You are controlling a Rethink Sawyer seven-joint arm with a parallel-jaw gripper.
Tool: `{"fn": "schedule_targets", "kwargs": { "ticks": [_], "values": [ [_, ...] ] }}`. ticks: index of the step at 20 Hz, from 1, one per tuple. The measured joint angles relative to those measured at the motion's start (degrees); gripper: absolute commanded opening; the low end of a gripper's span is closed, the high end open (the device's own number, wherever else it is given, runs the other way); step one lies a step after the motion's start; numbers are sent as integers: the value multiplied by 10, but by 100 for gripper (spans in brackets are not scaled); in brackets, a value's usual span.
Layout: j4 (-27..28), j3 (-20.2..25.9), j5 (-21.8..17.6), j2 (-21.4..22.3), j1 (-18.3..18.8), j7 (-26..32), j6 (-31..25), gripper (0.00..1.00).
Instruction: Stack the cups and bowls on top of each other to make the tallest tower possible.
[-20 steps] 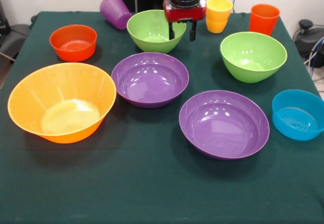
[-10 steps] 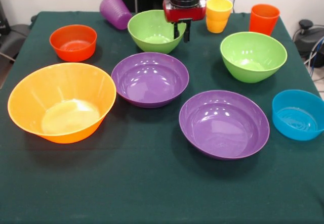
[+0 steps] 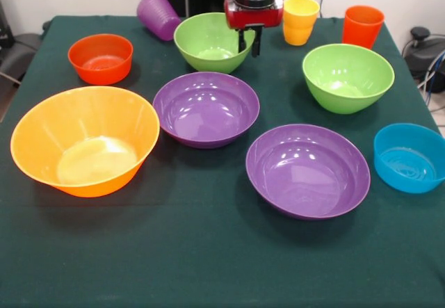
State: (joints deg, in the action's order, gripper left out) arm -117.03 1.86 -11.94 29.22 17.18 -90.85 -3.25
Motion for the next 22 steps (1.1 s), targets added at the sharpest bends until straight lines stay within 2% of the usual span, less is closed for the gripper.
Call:
{"fn": "schedule_targets", "kwargs": {
  "ticks": [11,20,22],
  "values": [
    [0,-1,0,6,0,0,0,0],
    [0,-2,0,43,-3,0,-16,0],
    [0,-2,5,64,-4,0,-42,0]
  ]
}}
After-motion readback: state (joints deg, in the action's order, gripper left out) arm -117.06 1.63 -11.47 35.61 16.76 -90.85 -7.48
